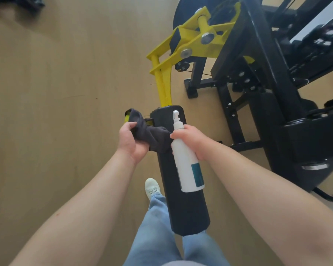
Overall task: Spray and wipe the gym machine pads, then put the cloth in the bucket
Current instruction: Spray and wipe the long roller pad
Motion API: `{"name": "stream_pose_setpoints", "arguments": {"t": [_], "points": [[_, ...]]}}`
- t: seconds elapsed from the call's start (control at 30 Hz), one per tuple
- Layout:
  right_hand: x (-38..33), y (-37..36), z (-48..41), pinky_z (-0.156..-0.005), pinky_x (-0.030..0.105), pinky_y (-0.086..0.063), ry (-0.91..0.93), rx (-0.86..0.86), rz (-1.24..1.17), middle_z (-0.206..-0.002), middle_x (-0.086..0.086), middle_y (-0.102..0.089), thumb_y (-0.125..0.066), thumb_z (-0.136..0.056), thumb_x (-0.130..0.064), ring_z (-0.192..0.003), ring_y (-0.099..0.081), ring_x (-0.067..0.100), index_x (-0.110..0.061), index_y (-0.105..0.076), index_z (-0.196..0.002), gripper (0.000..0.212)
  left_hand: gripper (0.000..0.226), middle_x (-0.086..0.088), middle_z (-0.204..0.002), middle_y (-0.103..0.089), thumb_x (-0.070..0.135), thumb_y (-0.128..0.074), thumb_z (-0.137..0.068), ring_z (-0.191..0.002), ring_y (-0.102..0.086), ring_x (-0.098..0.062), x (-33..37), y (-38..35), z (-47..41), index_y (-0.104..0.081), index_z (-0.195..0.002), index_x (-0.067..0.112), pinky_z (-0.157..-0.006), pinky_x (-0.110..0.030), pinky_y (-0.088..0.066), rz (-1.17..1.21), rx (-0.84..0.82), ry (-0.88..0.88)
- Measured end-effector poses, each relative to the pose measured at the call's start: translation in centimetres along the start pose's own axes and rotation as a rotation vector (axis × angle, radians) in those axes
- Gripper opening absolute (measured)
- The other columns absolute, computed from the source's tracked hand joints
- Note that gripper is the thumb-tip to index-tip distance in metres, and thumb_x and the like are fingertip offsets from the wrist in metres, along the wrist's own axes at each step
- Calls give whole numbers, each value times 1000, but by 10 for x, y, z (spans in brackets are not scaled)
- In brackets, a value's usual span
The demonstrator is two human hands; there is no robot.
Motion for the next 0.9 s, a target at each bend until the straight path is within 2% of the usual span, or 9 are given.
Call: {"name": "stream_pose_setpoints", "arguments": {"t": [0.1,0.17,0.23,0.33,0.43,0.57,0.67,0.8,0.9], "points": [[10,-4,-1,-90,64,-59,-34,-2,-62,-113,23,-72,-77,-68,-38,-95,-73,41,-21,-57,-118,56,25,-13,-97,-72,11,-45,-96,-88,-70,-29,-7,3,-1,-64,-110,4,-80,-36,-56,-43,-9,59],[17,-5,4,-93,64,-57,-63,-27,-140,-103,23,-72,-76,-76,-30,-86,-71,40,-19,-58,-116,45,23,-16,-102,-75,9,-47,-99,-94,-72,-30,-17,6,-1,-65,-111,4,-89,-42,-57,-191,-8,118],[24,-3,5,-93,62,-57,-73,-29,-185,-94,21,-71,-73,-85,-24,-81,-69,39,-17,-58,-115,34,19,-19,-110,-73,5,-52,-99,-97,-71,-32,-28,12,-4,-63,-114,8,-95,-47,-57,-467,1,117],[31,0,10,-93,64,-57,-67,7,-100,-100,22,-72,-76,-78,-28,-84,-71,40,-19,-62,-109,34,30,-17,-113,-70,5,-64,-92,-99,-70,-32,-43,16,-8,-60,-119,17,-91,-52,-59,-975,-43,78],[41,1,18,-92,62,-59,-95,37,-9,-111,24,-72,-76,-78,-33,-92,-73,41,-20,-63,-109,36,30,-11,-105,-69,11,-72,-88,-95,-68,-27,-48,15,-8,-59,-114,21,-86,-47,-61,-1167,-22,-4],[58,4,35,-88,56,-62,-151,-3,-82,-99,20,-75,-72,-91,-25,-80,-73,33,-17,-58,-116,29,23,-7,-102,-69,16,-75,-86,-96,-68,-27,-42,22,-6,-61,-103,23,-87,-48,-61,-1121,30,-51],[70,6,52,-73,46,-65,-172,-20,-59,-91,15,-75,-71,-93,-23,-74,-73,29,-14,-58,-120,31,20,-9,-107,-69,11,-71,-89,-96,-69,-25,-40,31,3,-60,-99,25,-87,-49,-61,-1020,30,-61],[86,5,70,-77,47,-64,-186,-74,-34,-93,15,-75,-72,-93,-25,-76,-72,30,-16,-57,-123,35,18,-4,-107,-71,14,-69,-94,-91,-69,-17,-45,34,20,-61,-106,25,-75,-38,-61,-848,-4,-88],[100,8,83,-79,48,-64,-168,-97,-51,-94,15,-75,-72,-93,-25,-78,-73,31,-17,-57,-124,36,25,1,-110,-72,37,-66,-99,-98,-70,-18,-54,35,37,-61,-120,25,-78,-37,-61,-772,13,-108]]}}
Point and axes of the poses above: each hand's wrist, its own z-axis away from the middle knuckle, its own y-axis out of the back of the hand, x = y × z, the point moved 6 cm from there along -z, towards the middle knuckle
